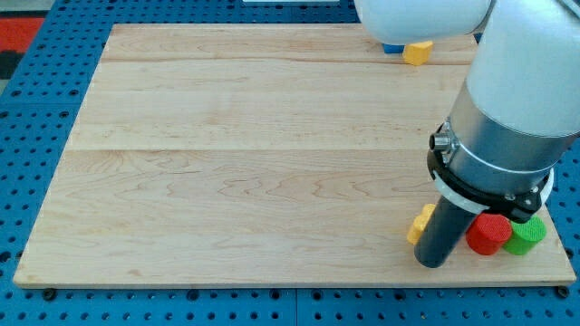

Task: Push the yellow heart slightly up

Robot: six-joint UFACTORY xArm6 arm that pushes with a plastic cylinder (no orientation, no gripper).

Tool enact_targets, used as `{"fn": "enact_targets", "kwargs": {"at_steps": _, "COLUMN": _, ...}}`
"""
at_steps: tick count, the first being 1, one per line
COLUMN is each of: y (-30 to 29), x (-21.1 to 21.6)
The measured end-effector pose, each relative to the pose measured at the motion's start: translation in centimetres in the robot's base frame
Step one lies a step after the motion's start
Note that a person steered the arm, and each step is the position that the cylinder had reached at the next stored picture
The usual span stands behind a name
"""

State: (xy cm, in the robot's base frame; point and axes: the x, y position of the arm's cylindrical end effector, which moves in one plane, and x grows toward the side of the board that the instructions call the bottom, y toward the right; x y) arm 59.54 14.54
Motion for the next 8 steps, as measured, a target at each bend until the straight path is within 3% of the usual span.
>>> {"fn": "enact_targets", "kwargs": {"at_steps": 3, "y": -0.7, "x": -1.1}}
{"fn": "enact_targets", "kwargs": {"at_steps": 8, "y": -2.8, "x": -15.9}}
